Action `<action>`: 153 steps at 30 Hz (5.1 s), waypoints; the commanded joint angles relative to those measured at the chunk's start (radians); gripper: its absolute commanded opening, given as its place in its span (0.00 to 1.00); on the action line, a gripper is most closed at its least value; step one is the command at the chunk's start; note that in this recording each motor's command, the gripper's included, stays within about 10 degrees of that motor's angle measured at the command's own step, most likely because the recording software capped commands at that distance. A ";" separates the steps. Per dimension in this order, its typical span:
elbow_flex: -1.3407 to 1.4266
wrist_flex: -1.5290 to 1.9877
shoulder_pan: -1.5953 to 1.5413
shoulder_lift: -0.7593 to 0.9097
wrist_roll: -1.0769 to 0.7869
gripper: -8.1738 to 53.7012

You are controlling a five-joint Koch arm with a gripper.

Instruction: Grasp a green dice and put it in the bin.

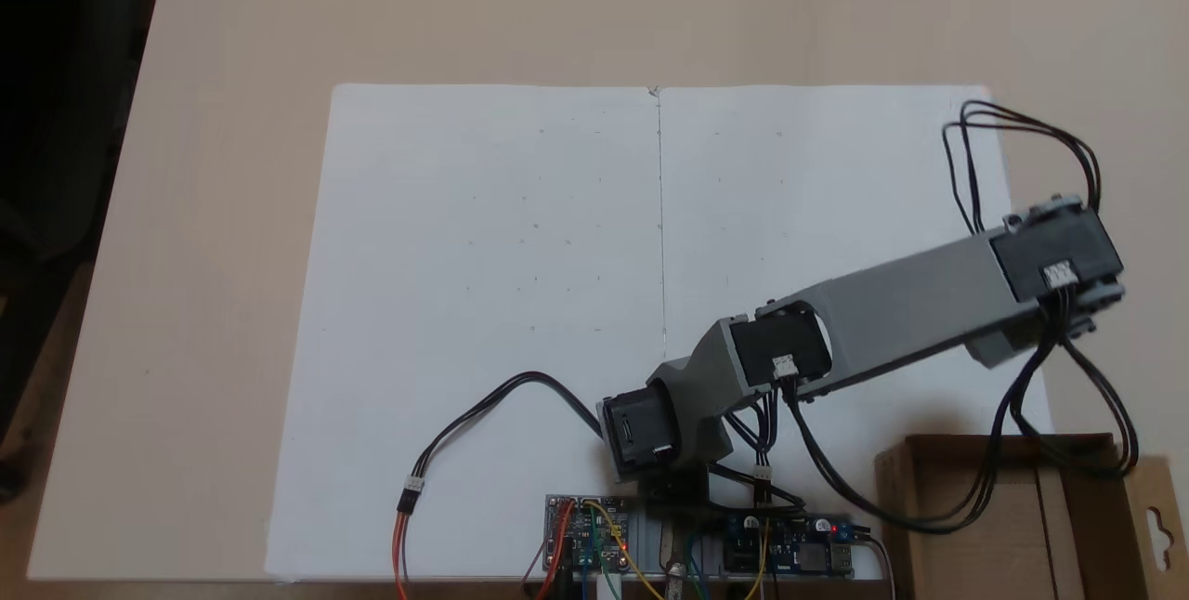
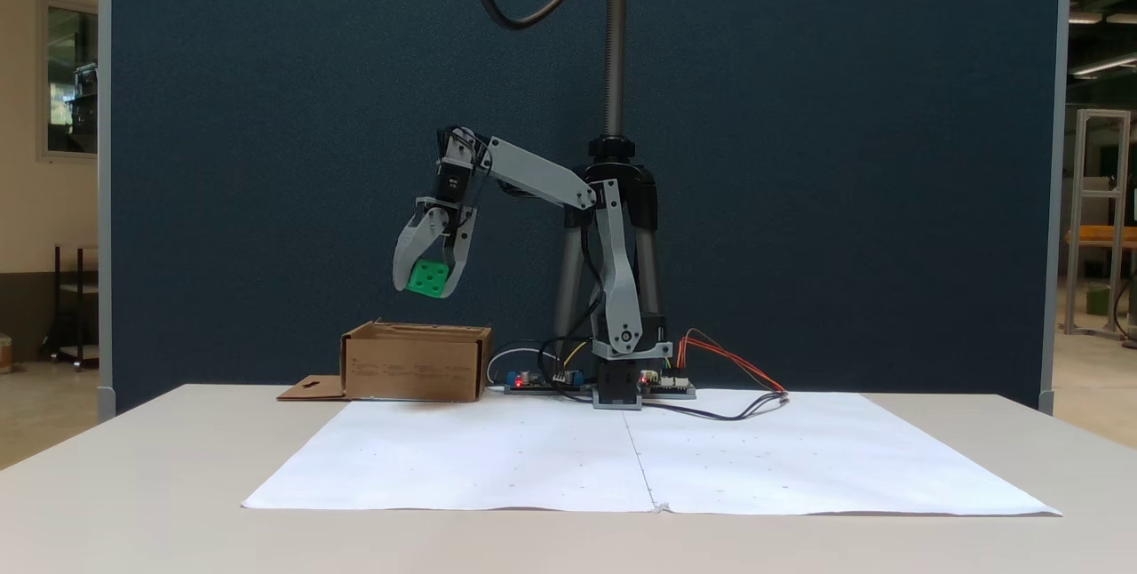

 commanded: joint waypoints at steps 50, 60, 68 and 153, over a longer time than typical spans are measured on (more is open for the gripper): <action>0.028 -0.123 0.178 -0.009 0.046 0.80; 0.028 -0.120 -0.275 0.133 0.209 0.82; 0.028 -0.120 -0.741 0.169 0.229 0.83; 1.988 -2.560 -1.292 0.965 0.184 0.83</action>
